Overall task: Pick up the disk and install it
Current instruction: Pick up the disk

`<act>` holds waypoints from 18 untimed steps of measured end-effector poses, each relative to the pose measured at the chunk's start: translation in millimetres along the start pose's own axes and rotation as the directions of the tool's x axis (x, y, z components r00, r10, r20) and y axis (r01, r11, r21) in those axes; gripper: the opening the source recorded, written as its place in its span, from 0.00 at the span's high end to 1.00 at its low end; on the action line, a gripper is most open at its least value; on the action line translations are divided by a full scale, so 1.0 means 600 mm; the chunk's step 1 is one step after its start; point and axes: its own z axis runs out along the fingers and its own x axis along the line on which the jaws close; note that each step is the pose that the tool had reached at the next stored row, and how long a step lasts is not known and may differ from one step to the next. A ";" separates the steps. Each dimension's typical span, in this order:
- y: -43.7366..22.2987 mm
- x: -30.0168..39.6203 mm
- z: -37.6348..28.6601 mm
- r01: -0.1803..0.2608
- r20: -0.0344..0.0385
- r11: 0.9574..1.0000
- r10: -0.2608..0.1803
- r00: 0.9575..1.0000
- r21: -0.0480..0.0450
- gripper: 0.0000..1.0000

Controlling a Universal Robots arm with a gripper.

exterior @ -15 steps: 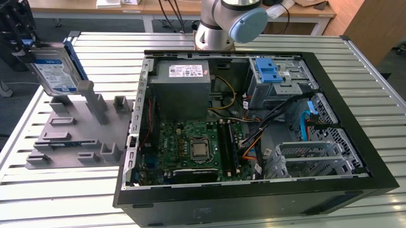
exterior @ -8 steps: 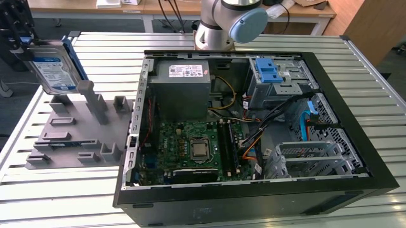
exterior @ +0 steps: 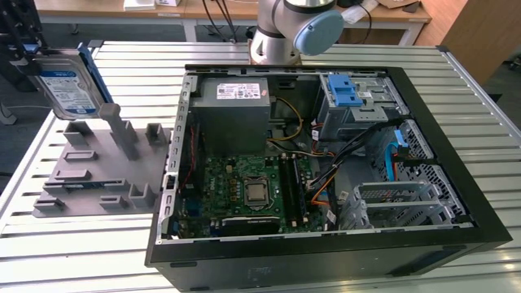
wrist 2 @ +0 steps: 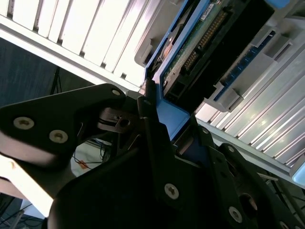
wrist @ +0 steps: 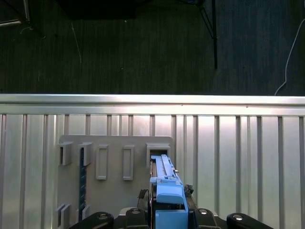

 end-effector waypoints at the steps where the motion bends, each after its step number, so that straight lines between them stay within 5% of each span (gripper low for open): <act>1: 0.000 0.000 -0.001 0.000 0.000 1.000 0.000 1.000 0.000 0.64; 18: 0.001 0.000 -0.024 0.000 0.000 1.000 0.000 1.000 0.000 0.64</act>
